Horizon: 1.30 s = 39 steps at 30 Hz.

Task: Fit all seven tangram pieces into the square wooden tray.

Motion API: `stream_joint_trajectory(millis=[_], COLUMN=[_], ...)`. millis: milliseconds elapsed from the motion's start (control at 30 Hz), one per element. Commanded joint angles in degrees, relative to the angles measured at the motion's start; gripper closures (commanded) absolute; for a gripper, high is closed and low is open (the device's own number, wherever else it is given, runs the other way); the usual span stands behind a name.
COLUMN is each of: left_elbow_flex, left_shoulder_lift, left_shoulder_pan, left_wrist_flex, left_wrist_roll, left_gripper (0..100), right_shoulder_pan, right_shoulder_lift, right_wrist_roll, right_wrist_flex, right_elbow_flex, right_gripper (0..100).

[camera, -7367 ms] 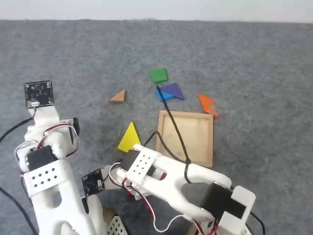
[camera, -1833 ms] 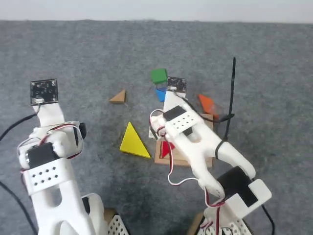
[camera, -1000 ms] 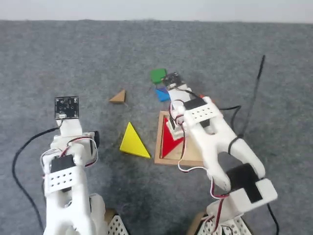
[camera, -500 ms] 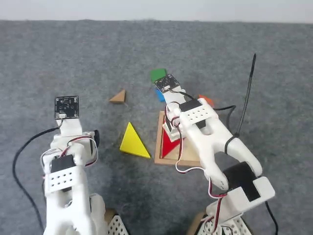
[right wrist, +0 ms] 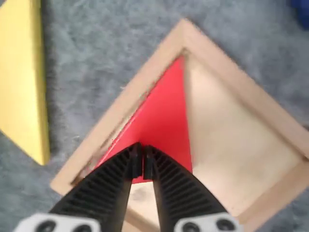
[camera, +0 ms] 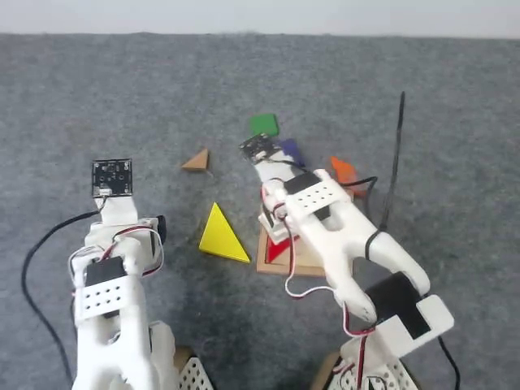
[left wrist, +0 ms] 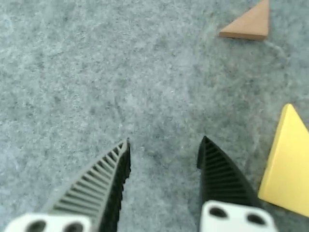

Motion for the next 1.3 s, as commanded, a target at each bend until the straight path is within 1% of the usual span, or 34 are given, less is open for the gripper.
stream_joint_trajectory(millis=[0,100,267,433,567,667,733,800,933,1033,1167,1267], left_elbow_flex=[-0.48,-0.48,-0.48,-0.66,-0.66,-0.66,-0.66,-0.66,-1.8,-1.89,-2.15,-2.95], left_shoulder_lift=[-1.32,-1.32,-1.32,-1.32,-1.32,-1.41,-1.41,-1.41,-1.41,-1.41,-1.41,-1.41], left_shoulder_pan=[1.67,2.02,2.02,1.67,1.58,1.58,1.58,1.49,-1.93,-2.29,-2.46,-2.55], left_wrist_flex=[-1.23,-1.23,-1.41,-1.49,-1.49,-1.49,-1.49,-1.41,-1.14,-1.14,-1.05,0.53], left_wrist_roll=[0.26,0.26,0.26,0.62,0.62,0.62,0.62,0.62,1.49,2.37,2.55,2.55], left_gripper=[77,77,77,77,77,77,77,77,77,77,77,77], right_shoulder_pan=[1.98,0.92,-2.07,-8.4,-13.58,-16.48,-18.51,-20.62,-21.49,-21.49,-22.29,-22.37], right_shoulder_lift=[-8.4,-15.43,-26.07,-27.03,-21.49,-13.05,-6.2,0.57,10.59,16.31,20.97,21.67], right_wrist_roll=[0.79,0.97,4.84,4.66,4.4,-0.97,-4.4,-6.68,-11.52,-14.51,-15.03,-15.21], right_wrist_flex=[-0.31,-2.51,-10.77,-11.12,-9.27,-4.18,-2.24,-0.57,1.98,3.47,4.44,5.85], right_elbow_flex=[2.02,7.91,19.25,20.22,12.92,2.2,-5.45,-13.1,-24.79,-30.68,-33.32,-34.46], right_gripper=[99.0,99.0,98.4,89.8,84.3,76.5,69.8,65.6,64.5,64.5,64.5,64.4])
